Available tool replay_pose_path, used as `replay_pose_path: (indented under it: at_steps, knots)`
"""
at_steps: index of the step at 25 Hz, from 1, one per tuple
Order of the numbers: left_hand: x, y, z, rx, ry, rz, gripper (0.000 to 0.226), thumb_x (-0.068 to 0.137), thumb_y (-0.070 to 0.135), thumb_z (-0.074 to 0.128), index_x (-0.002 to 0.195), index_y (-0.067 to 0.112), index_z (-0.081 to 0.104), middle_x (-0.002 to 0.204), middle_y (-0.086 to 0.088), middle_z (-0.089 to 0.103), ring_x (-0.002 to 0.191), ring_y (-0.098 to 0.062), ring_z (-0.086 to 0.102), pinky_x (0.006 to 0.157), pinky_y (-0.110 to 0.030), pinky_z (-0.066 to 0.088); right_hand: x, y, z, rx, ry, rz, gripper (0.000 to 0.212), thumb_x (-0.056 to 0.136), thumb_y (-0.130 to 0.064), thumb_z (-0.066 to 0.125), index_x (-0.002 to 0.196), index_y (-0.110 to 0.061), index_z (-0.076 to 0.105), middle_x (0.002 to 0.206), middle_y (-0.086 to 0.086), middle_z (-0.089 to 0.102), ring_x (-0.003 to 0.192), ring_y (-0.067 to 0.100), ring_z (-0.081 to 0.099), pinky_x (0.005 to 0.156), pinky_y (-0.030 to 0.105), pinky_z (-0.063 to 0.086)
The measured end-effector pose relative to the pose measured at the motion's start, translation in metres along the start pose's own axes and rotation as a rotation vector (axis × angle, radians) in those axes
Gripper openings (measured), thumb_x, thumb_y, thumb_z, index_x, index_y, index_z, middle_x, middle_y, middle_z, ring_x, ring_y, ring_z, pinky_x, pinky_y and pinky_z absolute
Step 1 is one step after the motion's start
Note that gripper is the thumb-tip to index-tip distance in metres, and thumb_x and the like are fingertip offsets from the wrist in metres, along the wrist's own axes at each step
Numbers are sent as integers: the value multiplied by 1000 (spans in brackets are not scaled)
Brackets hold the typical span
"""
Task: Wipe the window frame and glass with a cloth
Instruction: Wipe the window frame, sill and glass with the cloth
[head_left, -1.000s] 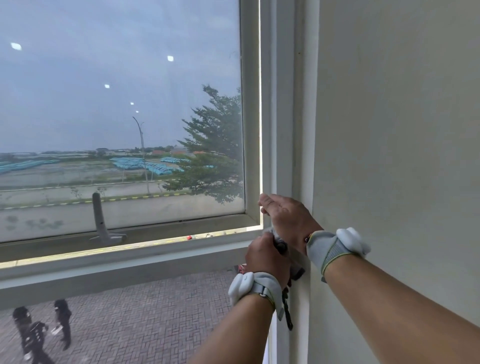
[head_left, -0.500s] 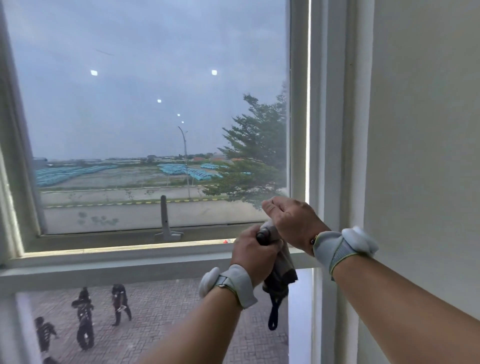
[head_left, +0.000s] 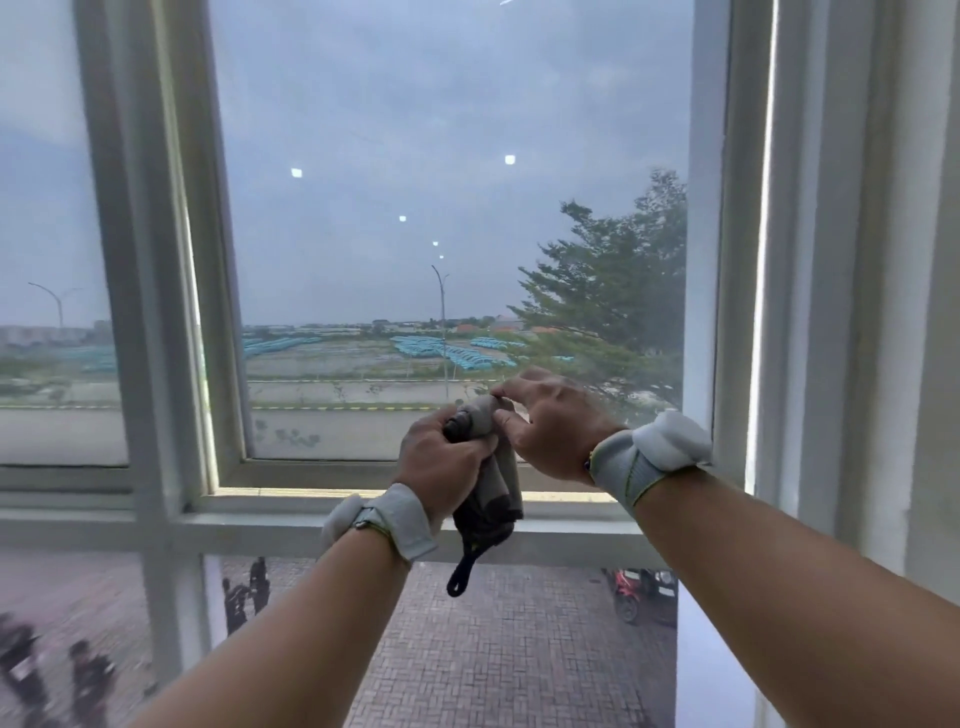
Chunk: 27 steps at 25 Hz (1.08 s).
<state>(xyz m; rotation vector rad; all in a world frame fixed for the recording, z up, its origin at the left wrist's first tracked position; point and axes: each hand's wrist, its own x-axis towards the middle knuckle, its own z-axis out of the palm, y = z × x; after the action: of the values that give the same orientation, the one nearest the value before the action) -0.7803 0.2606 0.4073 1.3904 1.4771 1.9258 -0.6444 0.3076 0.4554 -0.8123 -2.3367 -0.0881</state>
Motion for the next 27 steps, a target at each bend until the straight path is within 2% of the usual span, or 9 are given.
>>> replay_pose_path:
  at_steps: [4, 7, 12, 17, 24, 27]
  knots:
    - [17, -1, -43, 48, 104, 1, 16, 64, 16, 74, 78, 23, 73, 82, -7, 74, 83, -29, 70, 80, -49, 58, 27, -31, 12, -139, -58, -112, 41, 91, -24, 48, 132, -26, 49, 132, -1, 47, 119, 26, 49, 98, 40, 44]
    - [27, -6, -67, 78, 155, -3, 21, 58, 24, 72, 79, 28, 73, 81, -5, 74, 83, -28, 71, 79, -49, 58, 46, -45, 26, -272, -98, -141, 43, 88, -16, 49, 131, -23, 48, 129, 1, 48, 119, 26, 46, 96, 41, 46]
    - [31, -14, -95, 106, 205, -33, 14, 62, 23, 73, 77, 23, 72, 81, -3, 74, 83, -25, 70, 80, -48, 58, 58, -48, 48, -534, -243, -121, 26, 88, -15, 52, 112, -11, 61, 116, 8, 55, 107, 27, 57, 75, 30, 45]
    - [37, -19, -112, 100, 195, -61, 19, 58, 27, 73, 76, 22, 73, 80, -4, 74, 82, -26, 71, 78, -48, 59, 62, -56, 54, -634, -286, -137, 25, 90, -10, 49, 109, -3, 63, 115, 16, 58, 102, 30, 60, 79, 33, 52]
    - [41, -15, -107, 81, 163, -35, 18, 59, 22, 75, 77, 19, 74, 81, -6, 75, 81, -27, 71, 78, -47, 59, 51, -72, 46, -713, -316, -121, 29, 90, -8, 49, 116, -2, 61, 120, 18, 56, 106, 31, 58, 73, 32, 43]
    - [41, -12, -99, 100, 148, -7, 12, 66, 17, 77, 78, 17, 74, 80, -6, 74, 81, -26, 71, 78, -47, 59, 48, -76, 42, -716, -322, -116, 26, 89, -9, 52, 111, -4, 64, 117, 16, 58, 103, 29, 60, 69, 31, 41]
